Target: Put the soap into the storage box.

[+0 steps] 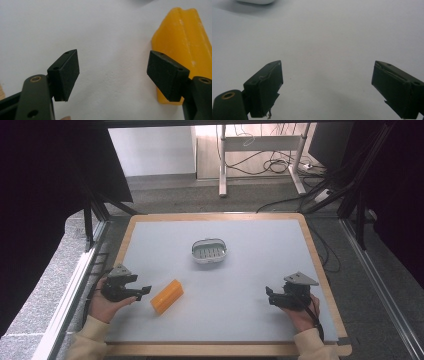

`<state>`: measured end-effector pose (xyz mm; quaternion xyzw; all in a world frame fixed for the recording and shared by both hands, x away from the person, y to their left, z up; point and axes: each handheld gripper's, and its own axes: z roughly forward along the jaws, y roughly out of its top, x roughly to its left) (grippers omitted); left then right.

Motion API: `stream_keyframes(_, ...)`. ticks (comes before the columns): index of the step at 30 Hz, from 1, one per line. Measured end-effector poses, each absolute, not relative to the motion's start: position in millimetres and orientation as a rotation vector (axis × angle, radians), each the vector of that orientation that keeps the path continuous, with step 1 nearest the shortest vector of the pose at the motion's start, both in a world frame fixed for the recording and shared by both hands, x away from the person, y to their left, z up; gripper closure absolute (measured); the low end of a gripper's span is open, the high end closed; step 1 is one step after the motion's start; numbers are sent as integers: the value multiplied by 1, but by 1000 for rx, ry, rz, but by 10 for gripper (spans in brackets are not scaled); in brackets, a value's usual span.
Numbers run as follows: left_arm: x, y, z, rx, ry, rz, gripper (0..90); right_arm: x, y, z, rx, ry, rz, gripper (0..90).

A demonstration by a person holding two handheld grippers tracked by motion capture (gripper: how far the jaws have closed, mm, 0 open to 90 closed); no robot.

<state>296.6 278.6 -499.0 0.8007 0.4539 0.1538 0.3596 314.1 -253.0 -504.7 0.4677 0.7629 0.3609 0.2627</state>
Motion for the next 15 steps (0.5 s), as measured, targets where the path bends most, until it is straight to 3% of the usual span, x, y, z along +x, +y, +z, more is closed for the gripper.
stream_keyframes(15,297,275,-480,2073,1113,414,270,302,-261,-500,1286,2037,1009,114)
